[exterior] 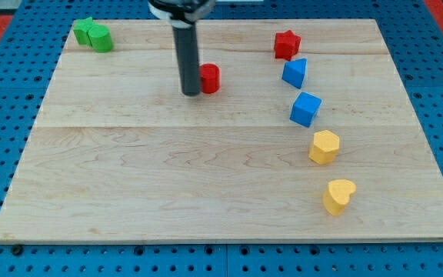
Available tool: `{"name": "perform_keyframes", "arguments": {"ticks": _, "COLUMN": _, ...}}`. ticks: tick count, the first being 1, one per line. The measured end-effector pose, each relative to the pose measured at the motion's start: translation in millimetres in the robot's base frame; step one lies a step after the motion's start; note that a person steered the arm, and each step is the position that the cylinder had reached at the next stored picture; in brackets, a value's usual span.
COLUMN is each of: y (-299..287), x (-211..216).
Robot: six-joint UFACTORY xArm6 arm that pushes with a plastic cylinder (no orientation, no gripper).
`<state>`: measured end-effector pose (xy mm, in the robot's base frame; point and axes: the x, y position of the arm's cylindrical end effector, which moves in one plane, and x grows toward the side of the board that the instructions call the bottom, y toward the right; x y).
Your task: Place the red circle above the red star
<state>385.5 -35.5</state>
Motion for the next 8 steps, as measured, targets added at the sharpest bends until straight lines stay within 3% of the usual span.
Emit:
{"name": "perform_keyframes", "arguments": {"ticks": 1, "y": 38.8, "x": -39.4}}
{"name": "perform_keyframes", "arguments": {"ticks": 2, "y": 28.8, "x": -84.2}}
{"name": "perform_keyframes", "arguments": {"ticks": 3, "y": 23.1, "x": -19.1}}
{"name": "perform_keyframes", "arguments": {"ticks": 4, "y": -25.7, "x": -32.2}}
{"name": "perform_keyframes", "arguments": {"ticks": 5, "y": 3.5, "x": -91.0}}
{"name": "perform_keyframes", "arguments": {"ticks": 6, "y": 26.1, "x": -119.4}}
{"name": "perform_keyframes", "arguments": {"ticks": 7, "y": 27.6, "x": -131.3}}
{"name": "perform_keyframes", "arguments": {"ticks": 8, "y": 73.4, "x": -138.8}}
